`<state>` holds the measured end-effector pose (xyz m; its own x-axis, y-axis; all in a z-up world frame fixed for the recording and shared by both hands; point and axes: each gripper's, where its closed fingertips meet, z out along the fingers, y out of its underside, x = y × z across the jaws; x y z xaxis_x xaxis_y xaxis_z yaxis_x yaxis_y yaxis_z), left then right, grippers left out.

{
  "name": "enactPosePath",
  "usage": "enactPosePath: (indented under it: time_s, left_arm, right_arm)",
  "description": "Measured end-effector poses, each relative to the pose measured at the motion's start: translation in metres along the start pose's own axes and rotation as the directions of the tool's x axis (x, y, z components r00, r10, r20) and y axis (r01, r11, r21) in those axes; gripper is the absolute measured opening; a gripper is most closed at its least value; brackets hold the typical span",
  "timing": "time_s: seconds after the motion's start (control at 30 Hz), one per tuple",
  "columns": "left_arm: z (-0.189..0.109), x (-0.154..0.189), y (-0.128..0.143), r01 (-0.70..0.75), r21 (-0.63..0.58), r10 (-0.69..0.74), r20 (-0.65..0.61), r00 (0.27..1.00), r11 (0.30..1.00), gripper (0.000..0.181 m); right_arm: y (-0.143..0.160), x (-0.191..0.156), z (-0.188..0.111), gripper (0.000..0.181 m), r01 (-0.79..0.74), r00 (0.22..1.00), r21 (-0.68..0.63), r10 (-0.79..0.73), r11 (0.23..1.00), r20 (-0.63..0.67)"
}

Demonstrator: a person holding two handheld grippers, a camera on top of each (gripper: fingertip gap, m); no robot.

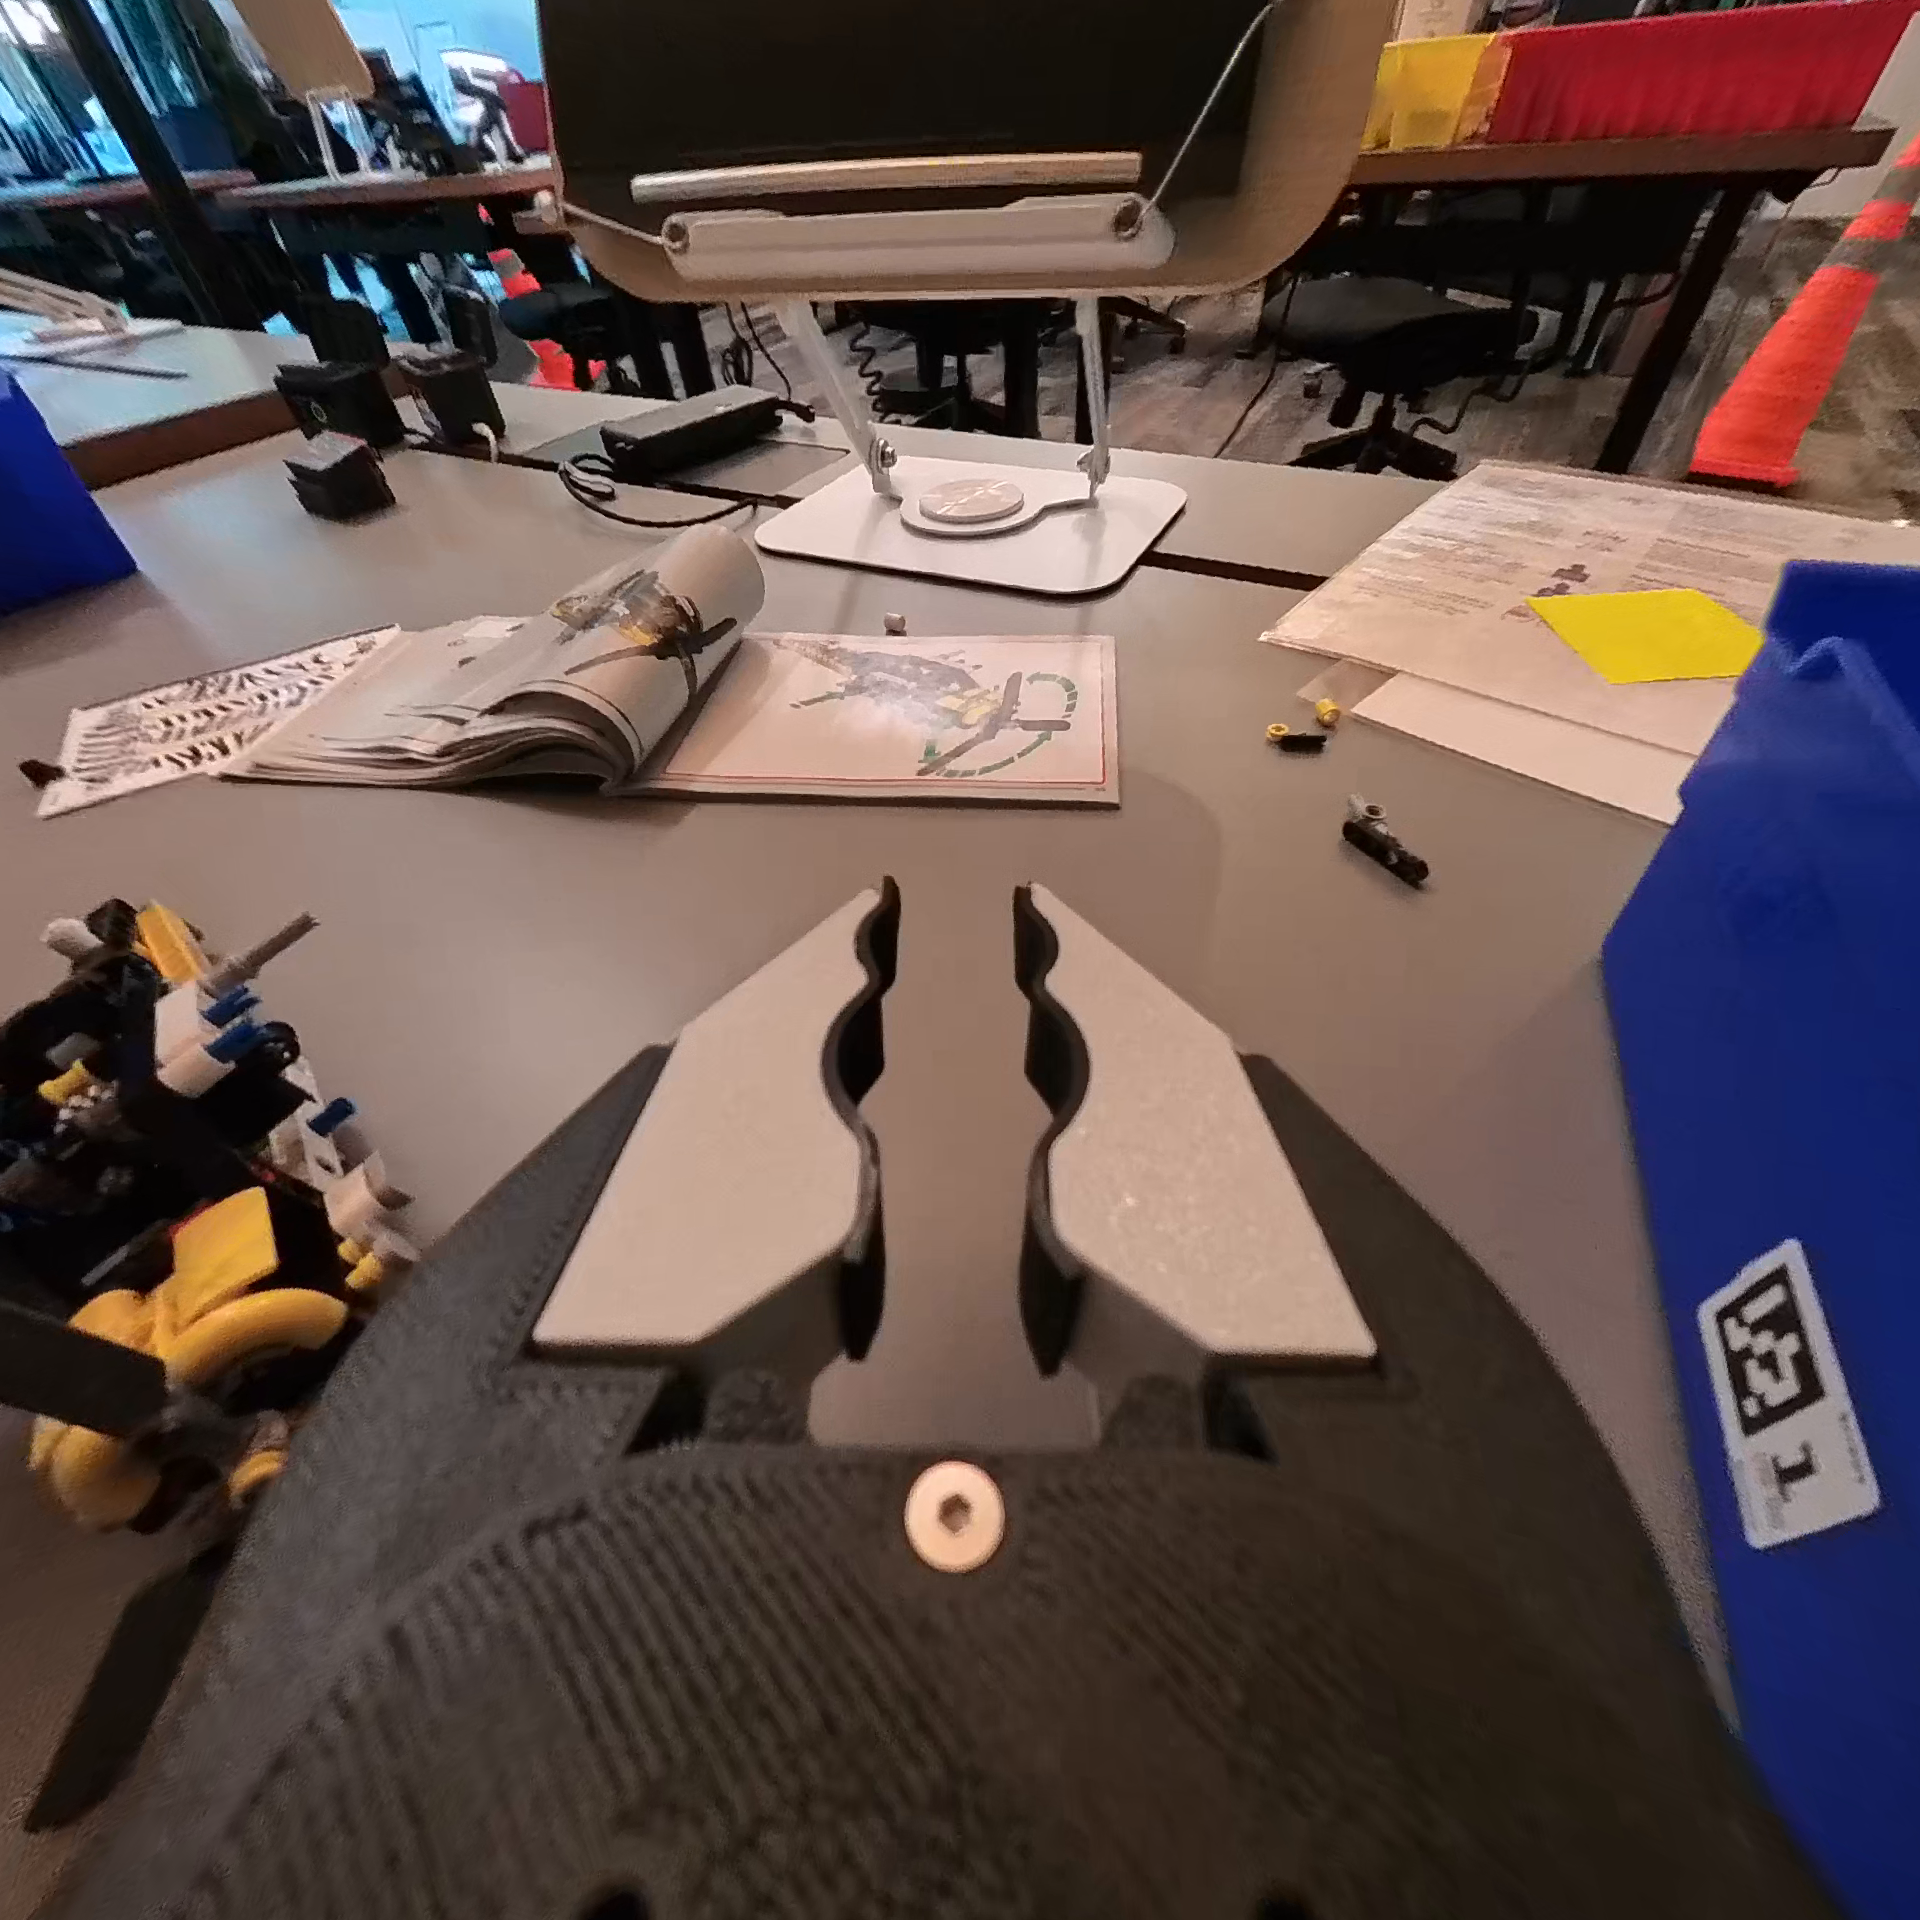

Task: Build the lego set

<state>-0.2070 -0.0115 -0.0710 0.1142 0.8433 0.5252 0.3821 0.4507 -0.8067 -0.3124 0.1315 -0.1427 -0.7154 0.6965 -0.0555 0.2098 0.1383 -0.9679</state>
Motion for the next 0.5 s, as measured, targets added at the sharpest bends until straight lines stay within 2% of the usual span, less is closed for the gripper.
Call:
enactPosePath:
  time_s: [0.1,0.17,0.27,0.37,0.5]
  left_arm:
    - [0.004,-0.009,0.006,0.016,-0.041,-0.015,0.033,0.999,0.999,0.0]
    - [0.007,-0.008,0.008,-0.002,-0.058,0.004,0.029,1.0,0.998,0.019]
    - [0.013,0.004,0.012,-0.06,-0.09,0.06,-0.001,0.998,0.994,0.03]
    - [0.018,0.012,0.015,-0.123,-0.098,0.123,-0.004,0.992,0.988,0.032]
    - [0.023,0.02,0.018,-0.188,-0.112,0.188,-0.005,0.982,0.976,0.035]
  right_arm:
    - [-0.006,-0.002,-0.002,0.02,-0.072,0.997,0.037,0.07,0.997,0.033]
    - [-0.007,-0.002,-0.004,0.022,-0.13,0.99,0.049,0.127,0.99,0.061]
    - [-0.004,0.001,-0.003,0.024,-0.175,0.982,0.03,0.172,0.984,0.071]
    - [0.004,0.001,-0.001,0.026,-0.101,0.994,-0.032,0.103,0.994,0.045]
    - [0.021,-0.011,0.005,0.025,0.091,0.995,-0.136,-0.085,0.987,0.052]
